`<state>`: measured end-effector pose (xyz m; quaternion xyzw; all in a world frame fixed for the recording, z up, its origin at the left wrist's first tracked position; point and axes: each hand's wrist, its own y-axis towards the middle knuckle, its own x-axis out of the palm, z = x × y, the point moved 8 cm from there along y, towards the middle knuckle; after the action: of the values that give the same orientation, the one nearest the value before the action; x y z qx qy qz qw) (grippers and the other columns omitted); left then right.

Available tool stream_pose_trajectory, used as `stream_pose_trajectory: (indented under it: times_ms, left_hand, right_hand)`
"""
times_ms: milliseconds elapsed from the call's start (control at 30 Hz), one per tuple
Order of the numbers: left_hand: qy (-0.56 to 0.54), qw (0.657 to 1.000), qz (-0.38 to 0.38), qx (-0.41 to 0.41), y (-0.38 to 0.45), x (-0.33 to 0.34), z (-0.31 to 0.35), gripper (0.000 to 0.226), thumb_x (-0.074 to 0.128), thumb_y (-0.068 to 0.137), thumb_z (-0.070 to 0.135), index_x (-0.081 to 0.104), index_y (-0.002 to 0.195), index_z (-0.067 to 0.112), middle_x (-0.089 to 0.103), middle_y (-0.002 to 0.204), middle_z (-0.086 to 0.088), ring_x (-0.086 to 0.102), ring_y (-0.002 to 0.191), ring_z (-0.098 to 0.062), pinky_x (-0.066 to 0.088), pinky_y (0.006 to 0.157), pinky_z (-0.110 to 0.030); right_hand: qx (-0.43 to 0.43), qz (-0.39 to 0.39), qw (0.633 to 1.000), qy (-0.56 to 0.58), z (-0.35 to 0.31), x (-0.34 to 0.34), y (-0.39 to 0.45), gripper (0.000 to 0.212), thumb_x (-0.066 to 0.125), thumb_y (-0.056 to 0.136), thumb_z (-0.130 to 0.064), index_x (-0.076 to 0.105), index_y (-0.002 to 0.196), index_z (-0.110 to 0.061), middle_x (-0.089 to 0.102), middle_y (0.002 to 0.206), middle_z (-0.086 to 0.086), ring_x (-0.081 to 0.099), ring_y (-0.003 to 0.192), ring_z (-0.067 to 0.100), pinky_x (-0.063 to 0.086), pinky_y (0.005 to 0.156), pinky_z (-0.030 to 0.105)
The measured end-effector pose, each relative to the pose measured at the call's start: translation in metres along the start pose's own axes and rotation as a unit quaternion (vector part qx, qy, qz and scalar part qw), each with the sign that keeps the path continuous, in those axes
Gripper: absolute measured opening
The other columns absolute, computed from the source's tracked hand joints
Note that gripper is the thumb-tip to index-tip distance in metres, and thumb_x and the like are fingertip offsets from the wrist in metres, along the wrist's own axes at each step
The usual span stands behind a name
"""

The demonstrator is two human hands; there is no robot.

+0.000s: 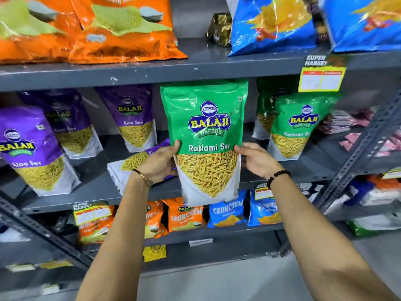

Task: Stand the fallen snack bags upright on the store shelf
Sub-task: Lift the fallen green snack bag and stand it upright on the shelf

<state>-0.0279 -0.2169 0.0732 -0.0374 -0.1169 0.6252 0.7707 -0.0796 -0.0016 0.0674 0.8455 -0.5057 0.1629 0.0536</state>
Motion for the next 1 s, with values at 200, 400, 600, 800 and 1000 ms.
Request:
stream_pose_trajectory:
  times_ms: [200, 400, 600, 800, 1000]
  left_hand:
    - [0.001, 0.998, 0.052, 0.019, 0.028, 0.002, -0.002, 0.032, 0.04, 0.095, 0.034, 0.061, 0.09, 0.011, 0.066, 0.105, -0.009, 0.06, 0.101, -0.022, 0.052, 0.084, -0.041]
    - [0.0, 0.984, 0.145, 0.099, 0.08, 0.01, 0.005, 0.017, 0.047, 0.093, 0.014, 0.057, 0.104, 0.006, 0.072, 0.058, 0.017, 0.066, 0.064, -0.003, 0.055, 0.052, -0.018]
    - [0.005, 0.982, 0.17, 0.084, 0.124, 0.012, -0.014, 0.013, 0.049, 0.092, 0.009, 0.057, 0.102, 0.006, 0.071, 0.06, 0.011, 0.065, 0.057, 0.001, 0.053, 0.053, -0.014]
    - [0.064, 0.985, 0.134, 0.086, 0.13, 0.009, -0.01, 0.029, 0.052, 0.091, 0.015, 0.056, 0.116, 0.001, 0.062, 0.102, -0.006, 0.057, 0.082, -0.014, 0.051, 0.068, -0.014]
    - [0.203, 0.95, 0.225, 0.079, 0.088, -0.079, 0.003, 0.043, 0.049, 0.093, 0.028, 0.054, 0.121, -0.003, 0.061, 0.115, -0.014, 0.061, 0.092, -0.006, 0.046, 0.085, -0.018]
  right_hand:
    - [0.015, 0.064, 0.997, -0.026, 0.003, -0.025, 0.006, 0.018, 0.059, 0.084, -0.01, 0.067, 0.1, -0.007, 0.077, 0.074, -0.004, 0.07, 0.063, 0.007, 0.058, 0.058, 0.019]
    - [0.001, 0.219, 0.974, -0.057, -0.004, -0.072, 0.026, 0.053, 0.057, 0.089, -0.008, 0.038, 0.136, 0.005, 0.053, 0.131, 0.017, 0.052, 0.115, 0.026, 0.042, 0.095, 0.034]
    - [0.004, 0.272, 0.962, -0.03, 0.002, -0.1, 0.049, 0.05, 0.054, 0.091, -0.007, 0.037, 0.136, 0.006, 0.047, 0.141, 0.022, 0.045, 0.13, 0.033, 0.038, 0.104, 0.039]
    - [-0.002, 0.331, 0.944, 0.019, 0.018, -0.112, 0.041, 0.042, 0.051, 0.092, -0.005, 0.045, 0.134, -0.004, 0.051, 0.138, 0.014, 0.046, 0.13, 0.028, 0.035, 0.11, 0.044]
    - [-0.029, 0.55, 0.829, 0.1, 0.061, -0.077, 0.005, 0.008, 0.06, 0.082, -0.003, 0.064, 0.081, -0.01, 0.057, 0.083, 0.005, 0.05, 0.078, 0.017, 0.04, 0.071, 0.029]
